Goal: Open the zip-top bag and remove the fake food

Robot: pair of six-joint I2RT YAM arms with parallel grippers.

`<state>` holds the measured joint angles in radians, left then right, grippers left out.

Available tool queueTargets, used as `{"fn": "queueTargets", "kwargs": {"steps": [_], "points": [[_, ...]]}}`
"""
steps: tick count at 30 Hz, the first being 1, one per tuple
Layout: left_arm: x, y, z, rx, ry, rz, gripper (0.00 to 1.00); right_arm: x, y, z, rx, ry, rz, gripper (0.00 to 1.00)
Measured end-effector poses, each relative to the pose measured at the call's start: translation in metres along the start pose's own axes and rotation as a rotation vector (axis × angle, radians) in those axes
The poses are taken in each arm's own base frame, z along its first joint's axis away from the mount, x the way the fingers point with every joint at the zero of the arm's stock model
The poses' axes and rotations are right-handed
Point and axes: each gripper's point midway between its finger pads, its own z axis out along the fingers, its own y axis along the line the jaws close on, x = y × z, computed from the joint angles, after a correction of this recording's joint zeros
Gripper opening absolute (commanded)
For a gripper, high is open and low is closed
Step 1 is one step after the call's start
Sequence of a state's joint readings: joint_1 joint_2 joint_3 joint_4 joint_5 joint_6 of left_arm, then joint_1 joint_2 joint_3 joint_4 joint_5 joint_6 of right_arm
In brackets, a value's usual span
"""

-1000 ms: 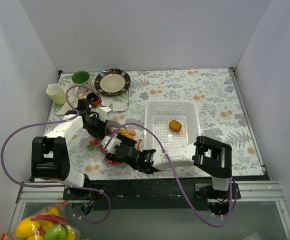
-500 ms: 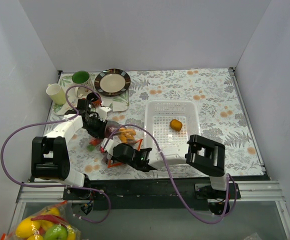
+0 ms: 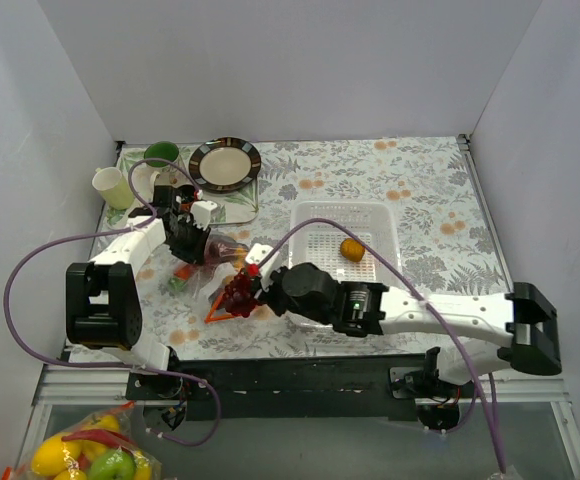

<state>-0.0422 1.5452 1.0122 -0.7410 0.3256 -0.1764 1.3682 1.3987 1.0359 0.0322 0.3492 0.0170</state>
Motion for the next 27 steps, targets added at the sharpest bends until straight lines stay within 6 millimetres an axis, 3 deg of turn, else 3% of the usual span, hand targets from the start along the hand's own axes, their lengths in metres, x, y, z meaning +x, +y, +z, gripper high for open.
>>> {"fn": "queueTargets", "kwargs": {"steps": [2, 7, 13, 15, 17, 20, 23, 27], "points": [[-0.001, 0.003, 0.0, -0.009, -0.003, -0.005, 0.0, -0.003, -0.006, -0.019, 0.01, -0.015, 0.032, 0.01], [-0.001, 0.005, 0.0, -0.016, -0.003, -0.008, 0.0, 0.012, -0.036, -0.057, 0.134, 0.0, 0.083, 0.01], [-0.001, 0.004, 0.0, -0.011, -0.002, -0.01, 0.0, 0.036, -0.11, -0.102, 0.472, -0.011, 0.156, 0.01], [0.0, 0.003, 0.0, -0.007, 0.0, -0.011, 0.0, 0.045, -0.137, -0.11, 0.587, 0.004, 0.198, 0.3], [0.0, 0.003, 0.0, -0.006, 0.001, -0.011, 0.0, 0.06, -0.164, -0.115, 0.704, 0.043, 0.246, 0.67], [0.001, 0.002, 0.0, -0.004, 0.005, -0.013, 0.0, 0.089, -0.19, -0.115, 0.811, 0.16, 0.278, 0.92], [0.002, 0.002, 0.0, -0.001, 0.008, -0.014, 0.0, 0.099, -0.193, -0.103, 0.832, 0.271, 0.271, 0.98], [0.003, 0.001, 0.0, 0.002, 0.008, -0.014, 0.0, 0.08, -0.184, -0.089, 0.826, 0.298, 0.251, 0.94]]}}
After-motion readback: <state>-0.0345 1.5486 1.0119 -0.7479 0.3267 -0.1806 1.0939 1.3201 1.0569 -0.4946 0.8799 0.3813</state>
